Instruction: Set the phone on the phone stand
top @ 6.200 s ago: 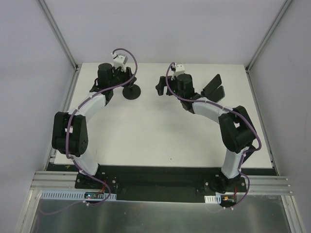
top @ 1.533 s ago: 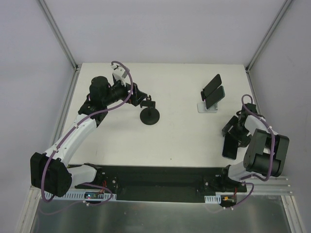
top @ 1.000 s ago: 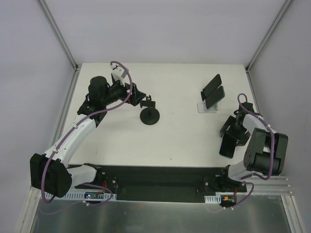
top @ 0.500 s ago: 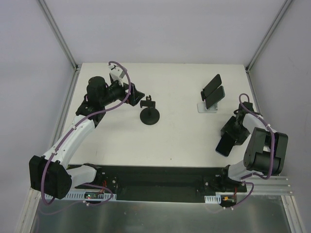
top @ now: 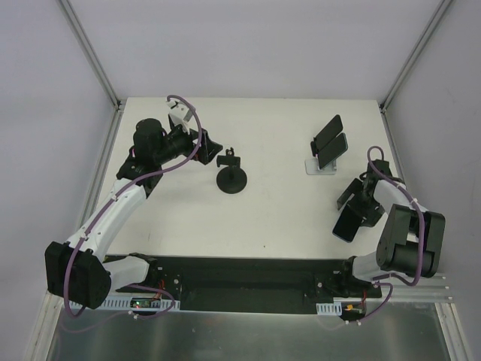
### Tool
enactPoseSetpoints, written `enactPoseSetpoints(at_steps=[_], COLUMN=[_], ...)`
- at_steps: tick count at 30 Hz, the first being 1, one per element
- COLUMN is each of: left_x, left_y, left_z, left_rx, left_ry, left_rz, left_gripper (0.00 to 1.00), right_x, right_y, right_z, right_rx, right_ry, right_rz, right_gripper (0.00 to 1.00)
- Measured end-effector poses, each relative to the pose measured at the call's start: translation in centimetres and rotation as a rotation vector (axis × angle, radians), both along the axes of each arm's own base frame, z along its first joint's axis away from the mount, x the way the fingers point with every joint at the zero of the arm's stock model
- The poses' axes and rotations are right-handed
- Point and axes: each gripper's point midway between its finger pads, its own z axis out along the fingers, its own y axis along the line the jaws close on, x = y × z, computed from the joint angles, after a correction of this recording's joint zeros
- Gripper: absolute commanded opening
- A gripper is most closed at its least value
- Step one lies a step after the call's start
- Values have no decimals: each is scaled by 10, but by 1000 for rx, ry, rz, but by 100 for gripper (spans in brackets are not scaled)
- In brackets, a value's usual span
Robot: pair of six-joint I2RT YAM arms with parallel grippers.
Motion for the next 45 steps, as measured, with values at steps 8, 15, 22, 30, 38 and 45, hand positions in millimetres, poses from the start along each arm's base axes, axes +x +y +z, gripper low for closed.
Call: enactPoseSetpoints(at_steps=[8, 15, 22, 30, 38, 45], left_x=[-5, -6, -10, -15, -20, -49], left_y=[1, 0, -3, -21, -57, -104], left_z=[6, 8, 9, 13, 15, 44], left_rx=[-5, -8, -20, -137, -257, -272], left_ry=[-16, -19, -12, 78, 220, 211], left_rz=[-1, -8, -31, -104, -249, -389], left_gripper=[99, 99, 99, 98, 93, 86], right_x=[-3, -3, -4, -3, 4, 11], right_y=[-3, -3, -1, 15, 42, 69], right_z=[-3, -3, -2, 4, 22, 49], right_rx=[-39, -42, -55, 2, 87, 104], right_ry=[41, 47, -8, -169, -311, -479], right_rz=[10, 26, 53, 78, 160, 288], right_gripper=[74, 44, 1, 1, 1, 1])
